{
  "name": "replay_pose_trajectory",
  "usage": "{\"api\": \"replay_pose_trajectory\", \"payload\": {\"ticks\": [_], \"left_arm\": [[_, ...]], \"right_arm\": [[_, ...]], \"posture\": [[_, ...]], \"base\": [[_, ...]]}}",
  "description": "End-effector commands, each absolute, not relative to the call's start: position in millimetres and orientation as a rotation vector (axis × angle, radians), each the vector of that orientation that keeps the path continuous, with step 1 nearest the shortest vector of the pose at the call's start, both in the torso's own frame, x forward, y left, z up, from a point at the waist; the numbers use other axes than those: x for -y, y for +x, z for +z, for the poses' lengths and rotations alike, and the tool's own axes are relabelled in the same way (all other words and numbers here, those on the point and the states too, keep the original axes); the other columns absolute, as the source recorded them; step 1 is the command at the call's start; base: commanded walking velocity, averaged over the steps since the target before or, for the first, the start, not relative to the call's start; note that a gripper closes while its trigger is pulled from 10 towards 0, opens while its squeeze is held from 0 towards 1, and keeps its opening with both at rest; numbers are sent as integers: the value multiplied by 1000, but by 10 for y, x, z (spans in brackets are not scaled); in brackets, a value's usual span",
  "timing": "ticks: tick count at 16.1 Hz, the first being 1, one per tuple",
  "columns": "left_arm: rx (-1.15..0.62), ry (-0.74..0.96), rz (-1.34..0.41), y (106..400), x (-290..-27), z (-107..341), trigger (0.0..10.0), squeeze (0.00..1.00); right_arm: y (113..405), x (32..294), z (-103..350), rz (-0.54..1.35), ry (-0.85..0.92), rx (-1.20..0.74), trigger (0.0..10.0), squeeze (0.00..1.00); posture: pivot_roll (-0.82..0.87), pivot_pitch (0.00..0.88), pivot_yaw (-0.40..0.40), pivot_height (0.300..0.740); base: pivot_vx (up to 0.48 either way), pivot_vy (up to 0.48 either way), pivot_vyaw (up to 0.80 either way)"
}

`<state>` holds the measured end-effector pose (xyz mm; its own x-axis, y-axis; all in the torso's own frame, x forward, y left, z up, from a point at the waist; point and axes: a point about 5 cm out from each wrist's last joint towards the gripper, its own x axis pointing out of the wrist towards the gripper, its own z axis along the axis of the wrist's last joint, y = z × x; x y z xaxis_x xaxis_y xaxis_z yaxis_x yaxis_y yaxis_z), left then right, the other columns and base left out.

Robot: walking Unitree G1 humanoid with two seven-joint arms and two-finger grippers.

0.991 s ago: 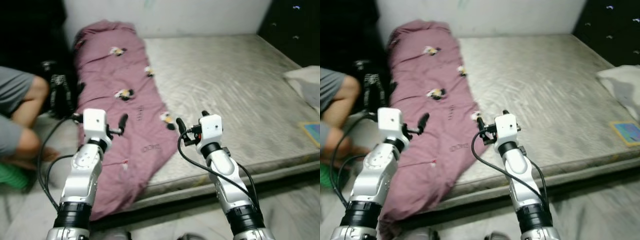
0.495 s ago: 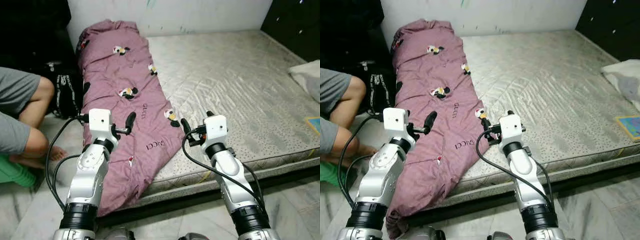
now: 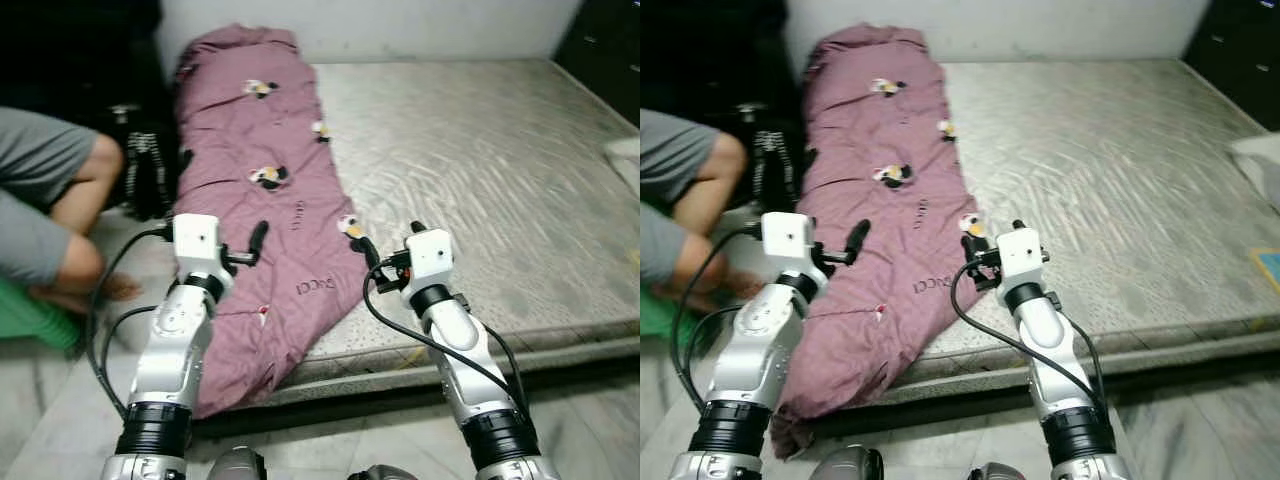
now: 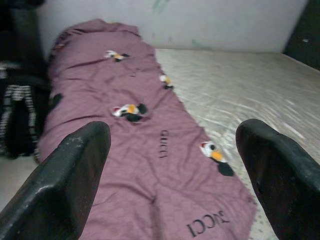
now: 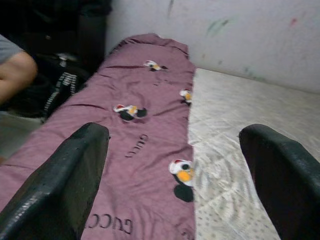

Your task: Clean up the room

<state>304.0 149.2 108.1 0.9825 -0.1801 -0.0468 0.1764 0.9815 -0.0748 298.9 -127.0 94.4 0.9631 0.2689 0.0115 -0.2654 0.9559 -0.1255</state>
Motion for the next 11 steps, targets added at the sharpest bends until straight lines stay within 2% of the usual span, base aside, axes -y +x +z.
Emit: {"api": "replay_pose_trajectory", "payload": {"ticks": [1, 5, 9, 11], "left_arm": [[-55, -72, -184, 3048, -1467, 1103, 10000, 0], [-57, -83, -185, 3055, -1457, 1105, 10000, 0], [-60, -88, -183, 3052, -1456, 1100, 10000, 0], [-50, -83, -182, 3053, -1458, 1111, 10000, 0]], "right_arm": [[2987, 1286, 968, 272, -126, 39, 10000, 0], [2982, 1293, 961, 268, -124, 34, 10000, 0], [2983, 1300, 956, 266, -124, 30, 10000, 0], [2989, 1301, 958, 265, -124, 31, 10000, 0]], "posture": [[-14, 0, -23, 740], [-17, 0, -22, 740], [-18, 0, -23, 740], [-18, 0, -23, 740]], "base": [[0, 0, 0], [0, 0, 0], [0, 442, 0], [0, 0, 0]]}}
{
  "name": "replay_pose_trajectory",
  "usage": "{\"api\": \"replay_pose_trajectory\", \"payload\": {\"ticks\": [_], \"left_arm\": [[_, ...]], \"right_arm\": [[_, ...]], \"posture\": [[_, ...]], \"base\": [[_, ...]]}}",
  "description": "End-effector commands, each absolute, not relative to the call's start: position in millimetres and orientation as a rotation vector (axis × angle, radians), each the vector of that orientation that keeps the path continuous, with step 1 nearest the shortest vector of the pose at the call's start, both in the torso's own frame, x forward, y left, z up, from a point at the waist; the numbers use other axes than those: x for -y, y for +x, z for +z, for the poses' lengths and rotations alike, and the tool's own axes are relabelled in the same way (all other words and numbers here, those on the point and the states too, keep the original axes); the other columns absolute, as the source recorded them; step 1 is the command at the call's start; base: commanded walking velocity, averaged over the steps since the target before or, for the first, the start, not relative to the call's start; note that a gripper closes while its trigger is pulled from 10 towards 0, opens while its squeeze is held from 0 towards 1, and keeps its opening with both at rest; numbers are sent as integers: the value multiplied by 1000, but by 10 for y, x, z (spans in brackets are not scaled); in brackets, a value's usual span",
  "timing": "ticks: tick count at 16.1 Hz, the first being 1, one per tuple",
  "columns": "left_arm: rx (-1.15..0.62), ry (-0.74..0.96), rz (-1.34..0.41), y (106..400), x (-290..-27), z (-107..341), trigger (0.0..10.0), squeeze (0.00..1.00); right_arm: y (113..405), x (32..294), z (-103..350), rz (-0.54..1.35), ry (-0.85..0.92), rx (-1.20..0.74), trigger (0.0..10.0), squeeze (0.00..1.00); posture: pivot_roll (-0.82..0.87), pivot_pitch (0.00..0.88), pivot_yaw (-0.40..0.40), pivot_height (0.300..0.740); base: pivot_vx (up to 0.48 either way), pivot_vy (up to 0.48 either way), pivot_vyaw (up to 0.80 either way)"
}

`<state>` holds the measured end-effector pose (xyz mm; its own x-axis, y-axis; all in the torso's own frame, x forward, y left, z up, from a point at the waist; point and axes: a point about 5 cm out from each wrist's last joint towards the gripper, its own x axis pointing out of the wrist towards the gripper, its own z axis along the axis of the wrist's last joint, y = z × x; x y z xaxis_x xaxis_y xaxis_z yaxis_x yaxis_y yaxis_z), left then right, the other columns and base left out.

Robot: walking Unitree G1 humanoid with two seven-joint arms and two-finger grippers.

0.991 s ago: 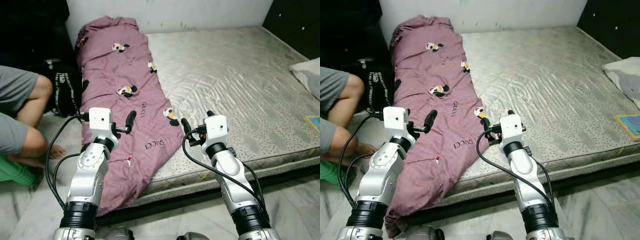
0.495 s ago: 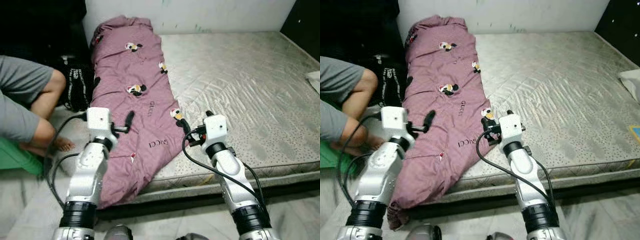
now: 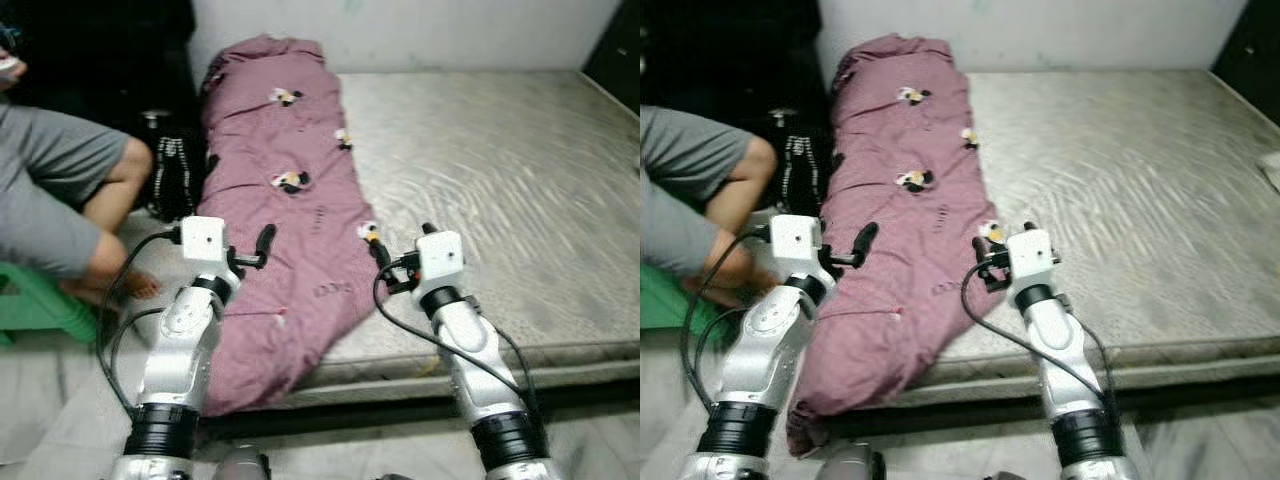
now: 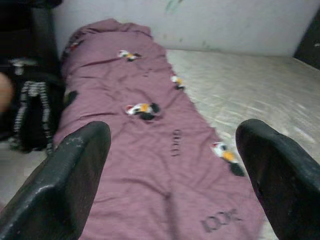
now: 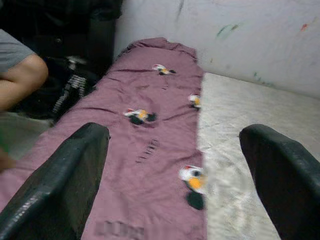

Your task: Clean up the room

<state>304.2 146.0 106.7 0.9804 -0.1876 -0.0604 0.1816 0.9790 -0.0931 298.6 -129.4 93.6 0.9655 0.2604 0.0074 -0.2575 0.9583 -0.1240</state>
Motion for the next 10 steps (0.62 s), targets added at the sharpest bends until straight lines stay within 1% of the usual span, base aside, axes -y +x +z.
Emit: {"api": "replay_pose_trajectory", "payload": {"ticks": [1, 5, 7, 10], "left_arm": [[-39, -82, -182, 3058, -1458, 1128, 10000, 0], [0, -110, -148, 3108, -1461, 1180, 10000, 0], [7, -113, -136, 3162, -1448, 1218, 10000, 0], [-8, -113, -117, 3123, -1481, 1156, 10000, 0]], "right_arm": [[2996, 1305, 963, 264, -124, 31, 10000, 0], [3034, 1318, 981, 263, -128, 36, 10000, 0], [3097, 1325, 1043, 266, -137, 55, 10000, 0], [3118, 1379, 1075, 260, -153, 67, 10000, 0]], "posture": [[-19, 0, -23, 740], [-24, 0, -24, 740], [-34, 0, -21, 740], [-40, 0, -36, 740]], "base": [[0, 0, 0], [0, 0, 0], [0, 0, 0], [0, 0, 0]]}}
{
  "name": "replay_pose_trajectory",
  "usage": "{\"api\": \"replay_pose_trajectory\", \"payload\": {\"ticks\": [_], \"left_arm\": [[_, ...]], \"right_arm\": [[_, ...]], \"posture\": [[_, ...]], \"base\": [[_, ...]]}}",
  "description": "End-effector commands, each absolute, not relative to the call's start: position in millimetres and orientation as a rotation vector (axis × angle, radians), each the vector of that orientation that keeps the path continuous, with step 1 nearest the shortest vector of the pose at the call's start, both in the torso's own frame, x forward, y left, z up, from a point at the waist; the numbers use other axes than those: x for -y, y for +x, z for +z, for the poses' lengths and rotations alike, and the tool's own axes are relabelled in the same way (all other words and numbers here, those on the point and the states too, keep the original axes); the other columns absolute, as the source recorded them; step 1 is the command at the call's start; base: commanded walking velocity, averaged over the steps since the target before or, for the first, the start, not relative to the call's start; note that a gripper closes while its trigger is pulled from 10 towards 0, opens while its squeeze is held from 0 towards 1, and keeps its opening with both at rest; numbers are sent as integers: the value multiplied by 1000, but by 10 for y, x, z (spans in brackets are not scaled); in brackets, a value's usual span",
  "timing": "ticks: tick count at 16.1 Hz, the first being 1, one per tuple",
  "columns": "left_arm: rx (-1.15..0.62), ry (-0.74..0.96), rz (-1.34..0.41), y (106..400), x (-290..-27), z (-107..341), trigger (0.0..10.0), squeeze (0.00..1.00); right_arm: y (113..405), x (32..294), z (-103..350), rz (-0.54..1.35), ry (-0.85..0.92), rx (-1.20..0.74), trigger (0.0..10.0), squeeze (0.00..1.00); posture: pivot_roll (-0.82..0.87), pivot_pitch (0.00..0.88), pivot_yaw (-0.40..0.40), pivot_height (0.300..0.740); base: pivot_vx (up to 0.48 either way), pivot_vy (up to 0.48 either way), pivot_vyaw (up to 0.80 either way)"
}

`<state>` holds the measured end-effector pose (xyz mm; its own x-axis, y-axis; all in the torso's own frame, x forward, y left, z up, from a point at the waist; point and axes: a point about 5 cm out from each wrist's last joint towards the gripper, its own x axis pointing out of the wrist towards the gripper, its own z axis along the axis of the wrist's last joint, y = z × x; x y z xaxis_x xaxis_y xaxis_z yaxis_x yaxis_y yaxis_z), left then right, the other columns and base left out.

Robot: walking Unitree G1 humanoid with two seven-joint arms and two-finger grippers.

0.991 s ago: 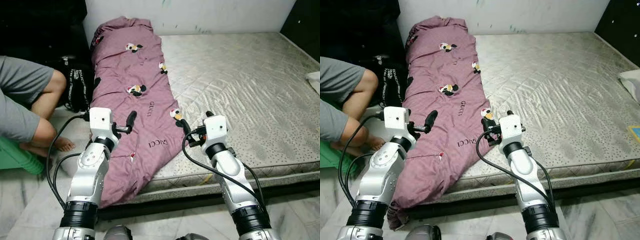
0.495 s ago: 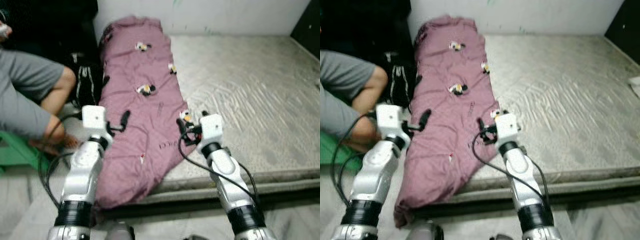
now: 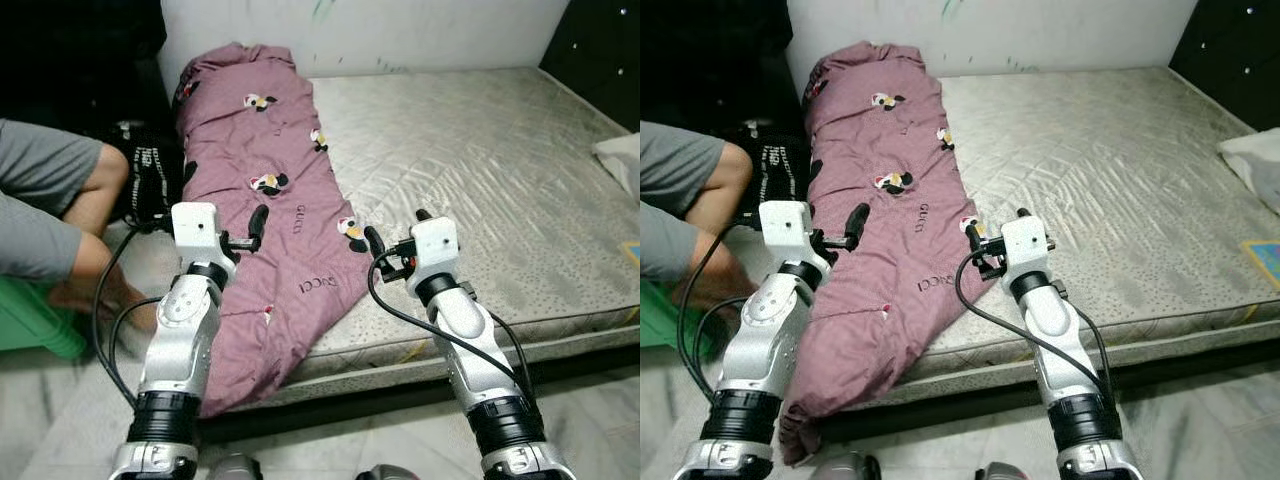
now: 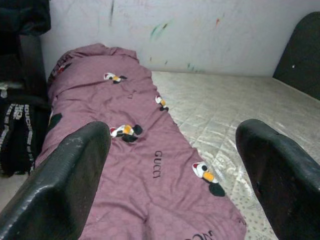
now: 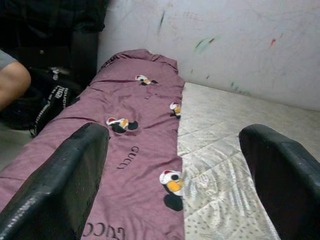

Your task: Clean up the room

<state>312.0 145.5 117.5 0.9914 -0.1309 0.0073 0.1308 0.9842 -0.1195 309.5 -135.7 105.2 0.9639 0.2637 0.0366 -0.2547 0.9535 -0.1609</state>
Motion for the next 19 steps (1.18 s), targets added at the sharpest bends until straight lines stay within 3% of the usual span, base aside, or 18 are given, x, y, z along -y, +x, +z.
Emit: {"api": "replay_pose_trajectory", "payload": {"ticks": [1, 5, 12, 19], "left_arm": [[-13, -125, -113, 3097, -1500, 1137, 10000, 0], [-13, -148, -102, 3102, -1512, 1122, 10000, 0], [-132, -137, -174, 2911, -1445, 836, 10000, 0], [-126, -94, -172, 2807, -1526, 858, 10000, 0]], "right_arm": [[3101, 1366, 1080, 266, -158, 69, 10000, 0], [3138, 1265, 1052, 281, -140, 58, 10000, 0], [2764, 1303, 748, 265, -99, -42, 10000, 0], [2708, 1307, 771, 245, -93, -45, 10000, 0]], "posture": [[-38, 0, -40, 740], [-25, 0, -32, 740], [-68, 0, 16, 740], [-40, 0, 12, 740]], "base": [[0, 0, 438], [0, 0, 594], [0, 0, 114], [0, 0, 0]]}}
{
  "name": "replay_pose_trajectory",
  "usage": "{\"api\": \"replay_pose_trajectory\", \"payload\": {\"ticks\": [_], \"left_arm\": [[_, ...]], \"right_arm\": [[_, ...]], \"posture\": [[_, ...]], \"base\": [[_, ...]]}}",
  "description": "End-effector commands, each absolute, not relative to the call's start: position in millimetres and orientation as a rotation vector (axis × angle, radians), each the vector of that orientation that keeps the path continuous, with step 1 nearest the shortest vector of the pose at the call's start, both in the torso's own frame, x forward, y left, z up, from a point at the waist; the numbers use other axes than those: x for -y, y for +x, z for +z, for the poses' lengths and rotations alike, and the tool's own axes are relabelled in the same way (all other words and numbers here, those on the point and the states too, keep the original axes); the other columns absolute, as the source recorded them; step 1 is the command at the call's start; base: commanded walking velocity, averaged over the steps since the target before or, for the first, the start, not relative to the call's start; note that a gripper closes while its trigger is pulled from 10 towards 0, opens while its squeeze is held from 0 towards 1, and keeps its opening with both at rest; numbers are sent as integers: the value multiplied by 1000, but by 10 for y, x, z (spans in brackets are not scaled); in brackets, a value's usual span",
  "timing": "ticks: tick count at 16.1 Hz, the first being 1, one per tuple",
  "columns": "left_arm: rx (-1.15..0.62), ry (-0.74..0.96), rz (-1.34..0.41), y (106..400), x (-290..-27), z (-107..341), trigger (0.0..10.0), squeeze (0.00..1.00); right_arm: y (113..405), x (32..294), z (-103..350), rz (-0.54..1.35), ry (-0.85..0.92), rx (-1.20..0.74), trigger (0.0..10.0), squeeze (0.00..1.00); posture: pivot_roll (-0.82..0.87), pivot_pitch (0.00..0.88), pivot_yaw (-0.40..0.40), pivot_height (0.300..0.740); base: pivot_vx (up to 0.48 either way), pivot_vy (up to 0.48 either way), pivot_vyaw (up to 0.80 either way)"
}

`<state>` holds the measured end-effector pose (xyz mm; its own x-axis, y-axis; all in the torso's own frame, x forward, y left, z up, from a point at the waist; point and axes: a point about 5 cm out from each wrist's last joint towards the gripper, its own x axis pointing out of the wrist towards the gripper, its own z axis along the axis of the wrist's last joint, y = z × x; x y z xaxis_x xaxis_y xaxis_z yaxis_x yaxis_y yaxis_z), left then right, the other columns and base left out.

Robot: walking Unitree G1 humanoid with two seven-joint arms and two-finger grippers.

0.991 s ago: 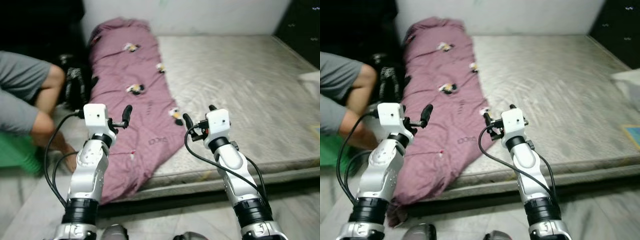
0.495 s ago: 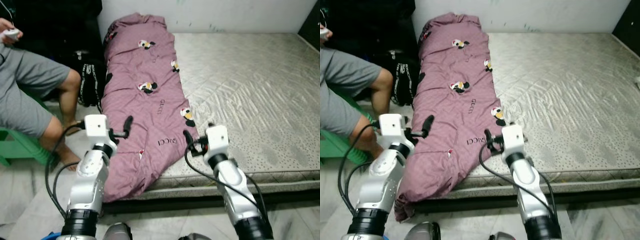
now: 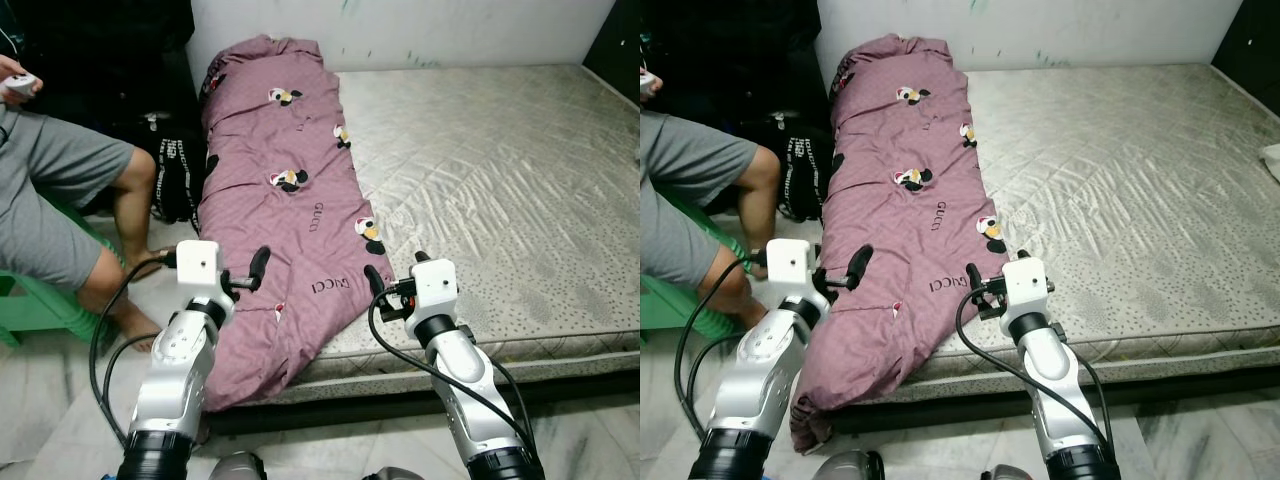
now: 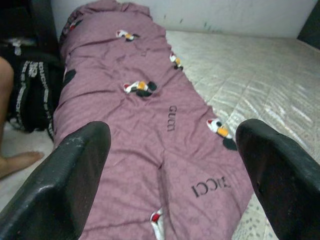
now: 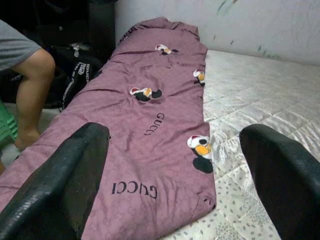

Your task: Clean up the room

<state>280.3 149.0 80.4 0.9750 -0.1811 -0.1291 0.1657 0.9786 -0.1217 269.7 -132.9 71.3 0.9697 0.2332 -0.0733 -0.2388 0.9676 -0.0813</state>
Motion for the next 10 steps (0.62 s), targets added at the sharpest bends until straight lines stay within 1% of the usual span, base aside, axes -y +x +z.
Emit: {"api": "replay_pose_trajectory", "payload": {"ticks": [1, 4, 10], "left_arm": [[-124, -94, -167, 2800, -1531, 864, 10000, 0], [-110, -96, -199, 2788, -1495, 891, 10000, 0], [-116, -109, -218, 2797, -1456, 915, 10000, 0]], "right_arm": [[2713, 1308, 775, 245, -88, -46, 10000, 0], [2738, 1284, 799, 264, -84, -36, 10000, 0], [2732, 1319, 813, 240, -76, -36, 10000, 0]], "posture": [[-31, 0, 5, 740], [-30, 0, 6, 740], [-38, 0, 12, 740]], "base": [[0, 0, 0], [0, 0, 0], [0, 0, 0]]}}
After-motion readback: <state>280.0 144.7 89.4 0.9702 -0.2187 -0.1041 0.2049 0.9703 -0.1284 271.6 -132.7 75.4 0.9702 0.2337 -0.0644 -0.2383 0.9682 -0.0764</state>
